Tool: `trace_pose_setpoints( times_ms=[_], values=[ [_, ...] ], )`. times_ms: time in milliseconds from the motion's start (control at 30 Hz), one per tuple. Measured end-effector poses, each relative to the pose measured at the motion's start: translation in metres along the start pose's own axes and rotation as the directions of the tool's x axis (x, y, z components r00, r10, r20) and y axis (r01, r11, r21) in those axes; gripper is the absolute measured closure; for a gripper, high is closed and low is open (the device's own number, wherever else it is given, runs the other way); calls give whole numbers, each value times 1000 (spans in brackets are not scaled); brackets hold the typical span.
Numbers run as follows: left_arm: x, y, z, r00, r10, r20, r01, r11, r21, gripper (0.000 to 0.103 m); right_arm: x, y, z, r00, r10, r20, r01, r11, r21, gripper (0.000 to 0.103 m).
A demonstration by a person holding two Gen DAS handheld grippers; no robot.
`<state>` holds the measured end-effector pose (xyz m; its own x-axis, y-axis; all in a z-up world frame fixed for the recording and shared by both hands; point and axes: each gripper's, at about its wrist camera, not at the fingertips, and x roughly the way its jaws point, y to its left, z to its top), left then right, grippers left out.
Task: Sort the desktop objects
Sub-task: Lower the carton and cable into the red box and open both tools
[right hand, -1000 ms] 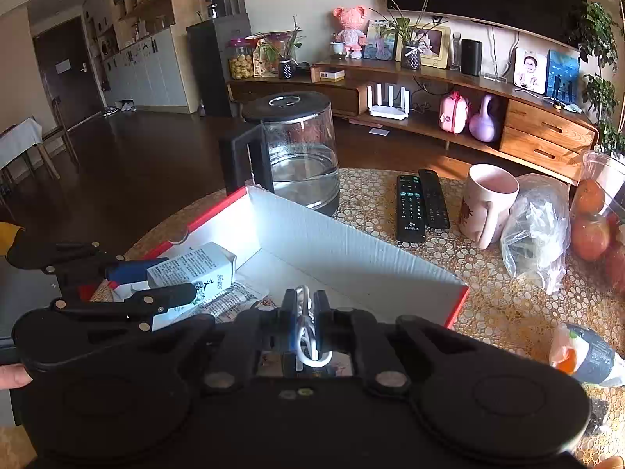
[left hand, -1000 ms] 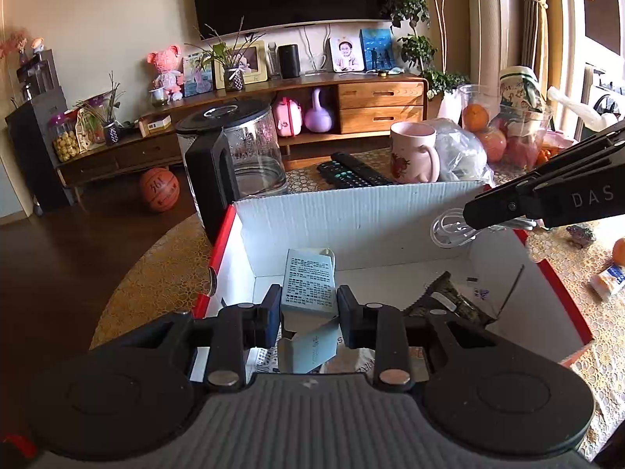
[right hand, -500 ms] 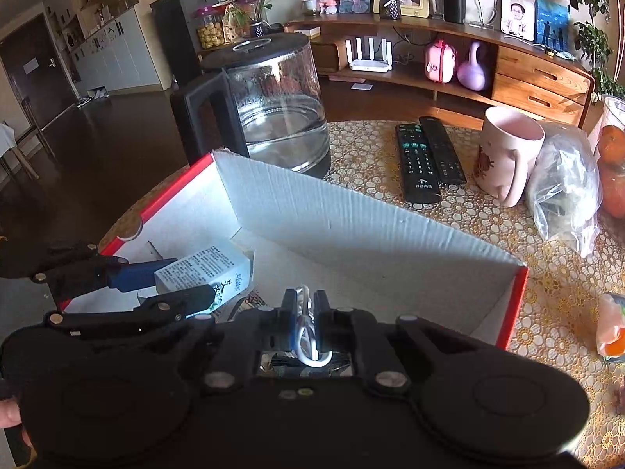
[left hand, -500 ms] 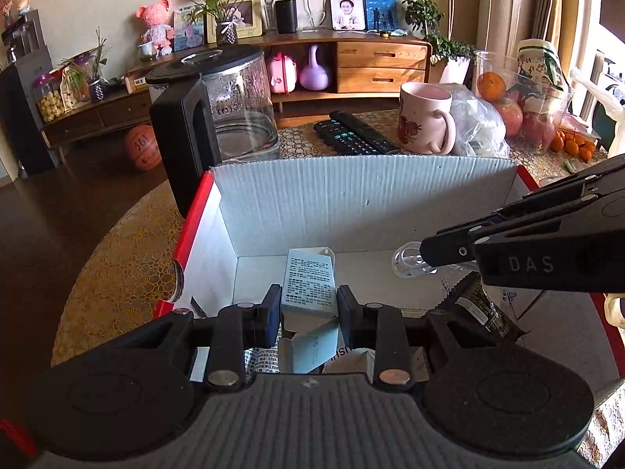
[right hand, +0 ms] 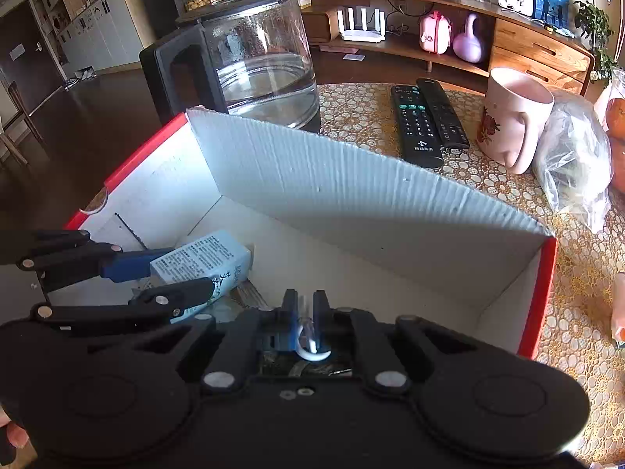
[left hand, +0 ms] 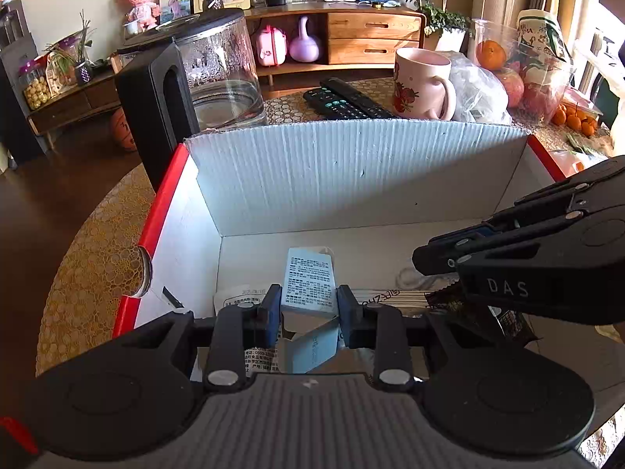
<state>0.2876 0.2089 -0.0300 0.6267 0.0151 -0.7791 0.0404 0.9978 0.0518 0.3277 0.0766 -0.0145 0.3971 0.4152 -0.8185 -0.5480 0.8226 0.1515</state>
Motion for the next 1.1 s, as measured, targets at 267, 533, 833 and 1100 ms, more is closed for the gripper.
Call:
trace_pose_setpoints(
  times_ms=[267, 533, 833, 1100],
  values=[
    [8, 7, 2, 998, -13, -63, 11, 999, -37, 74, 0, -2, -1, 1000, 26, -7, -25, 1000, 15, 91],
    [7, 6, 3, 996, -11, -92, 7, 999, -41, 73, -10, -5, -2, 999, 47, -3, -47, 999, 14, 78],
    [-7, 3, 0, 998, -9, -57, 5, 998, -56, 30, -37, -11, -6, 996, 74, 41, -74, 997, 7, 59],
    [-28, -5, -3, 1000, -14, -18, 13, 997, -72, 28, -64, -10, -16, 990, 127, 67, -126, 992, -14, 47]
  ],
)
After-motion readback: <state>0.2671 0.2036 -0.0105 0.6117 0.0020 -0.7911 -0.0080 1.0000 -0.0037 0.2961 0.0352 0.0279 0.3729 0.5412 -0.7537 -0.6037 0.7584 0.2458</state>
